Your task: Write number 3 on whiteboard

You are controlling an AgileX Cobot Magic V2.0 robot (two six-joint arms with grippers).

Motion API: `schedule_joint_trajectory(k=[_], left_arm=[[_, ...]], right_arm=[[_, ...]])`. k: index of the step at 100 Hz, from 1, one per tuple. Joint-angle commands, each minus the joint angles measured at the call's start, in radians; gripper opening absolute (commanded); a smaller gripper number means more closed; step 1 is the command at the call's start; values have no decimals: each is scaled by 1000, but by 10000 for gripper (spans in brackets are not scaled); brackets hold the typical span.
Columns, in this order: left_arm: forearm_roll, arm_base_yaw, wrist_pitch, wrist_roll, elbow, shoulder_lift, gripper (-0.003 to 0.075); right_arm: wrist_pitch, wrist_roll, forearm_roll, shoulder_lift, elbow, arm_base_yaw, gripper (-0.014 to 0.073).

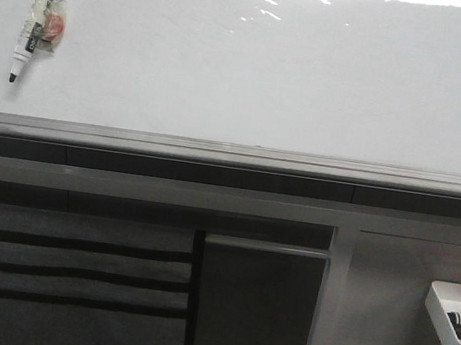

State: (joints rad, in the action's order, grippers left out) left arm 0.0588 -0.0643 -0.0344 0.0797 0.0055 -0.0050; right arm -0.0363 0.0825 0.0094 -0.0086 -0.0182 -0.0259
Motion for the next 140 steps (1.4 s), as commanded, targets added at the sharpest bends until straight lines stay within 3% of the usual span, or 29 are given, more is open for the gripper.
schedule_joint_trajectory(k=[1, 124, 140], left_arm=[[0, 2, 72, -9, 3, -32, -18], [0, 2, 88, -9, 3, -32, -18], [43, 2, 109, -9, -35, -32, -18]], right_arm=[[76, 0, -9, -20, -20, 6, -74], [75, -2, -29, -20, -20, 6, -74], [164, -2, -29, -20, -5, 6, -74]])
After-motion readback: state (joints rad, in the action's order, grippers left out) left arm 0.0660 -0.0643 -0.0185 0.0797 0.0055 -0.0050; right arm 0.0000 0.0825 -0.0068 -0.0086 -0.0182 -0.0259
